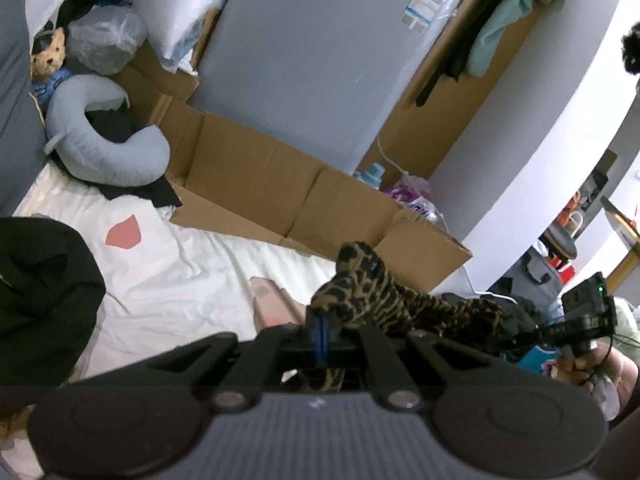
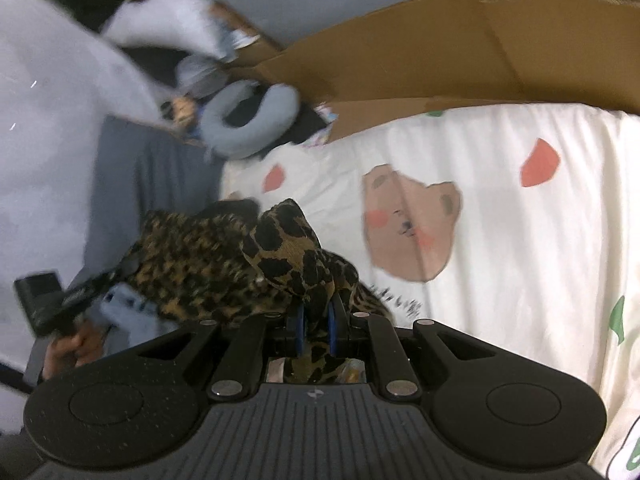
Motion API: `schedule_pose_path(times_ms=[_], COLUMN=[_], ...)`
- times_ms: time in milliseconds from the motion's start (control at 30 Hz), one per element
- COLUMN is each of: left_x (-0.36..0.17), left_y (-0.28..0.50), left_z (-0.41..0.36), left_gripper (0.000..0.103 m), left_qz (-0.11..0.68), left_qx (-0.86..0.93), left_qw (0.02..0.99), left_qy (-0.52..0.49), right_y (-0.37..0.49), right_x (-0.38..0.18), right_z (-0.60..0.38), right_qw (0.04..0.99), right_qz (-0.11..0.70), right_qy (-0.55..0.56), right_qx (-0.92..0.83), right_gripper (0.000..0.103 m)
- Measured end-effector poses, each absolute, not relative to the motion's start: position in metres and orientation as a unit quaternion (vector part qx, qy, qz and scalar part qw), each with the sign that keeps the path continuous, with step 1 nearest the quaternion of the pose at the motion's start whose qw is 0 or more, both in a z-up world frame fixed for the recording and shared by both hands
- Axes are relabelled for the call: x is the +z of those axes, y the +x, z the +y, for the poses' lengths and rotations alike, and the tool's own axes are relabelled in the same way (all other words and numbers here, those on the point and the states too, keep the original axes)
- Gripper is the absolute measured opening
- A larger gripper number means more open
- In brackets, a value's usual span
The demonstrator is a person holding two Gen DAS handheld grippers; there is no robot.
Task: Fold clothes
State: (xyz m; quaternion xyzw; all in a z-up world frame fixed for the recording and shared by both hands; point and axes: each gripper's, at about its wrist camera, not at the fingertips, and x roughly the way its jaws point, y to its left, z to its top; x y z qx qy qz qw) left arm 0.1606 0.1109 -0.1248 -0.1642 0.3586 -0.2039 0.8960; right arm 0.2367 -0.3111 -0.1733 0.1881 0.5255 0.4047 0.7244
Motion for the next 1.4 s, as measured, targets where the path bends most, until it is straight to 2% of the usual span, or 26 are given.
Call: schedule_pose_path(times_ms=[167,300,1067,1200,1400], left_x=[-0.097,-0.099,-0.216,-0.234,-0.257], left_y=[0.148,0.154,0.304,0.329,0.367], left_z=[0.11,0.101,0.083,0.082,0.077], left_gripper=[0.001,0.001,0.001,0.001,0.001], left_qz=[0.355,0.361,0.401,0.41,0.423], left_qx=[-0.203,-0.212,-0.198,-0.192,-0.179], left_qw=[0.899,0.897,0.888,0.886,0.884], left_qy=[-0.158,-0.142,-0.105,-0.102,-0.091], right_y=[0.224,0.232,0.357,0.38,0.415], right_x=[-0.145,-0.152,-0.258,-0.271,-0.295], right_z=[-0.326,-0.338,-0.309,-0.302,-0.291], right_qw=[0.725,0.746,0.803,0.815,0.822], right_qz=[0.514,0.502,0.487,0.483,0.488], right_qy=[0.18,0.182,0.122,0.111,0.093], right_qx=[0.421,0.398,0.321,0.3,0.279], right_gripper=[0.01,0.01,0.008,0.001,0.0])
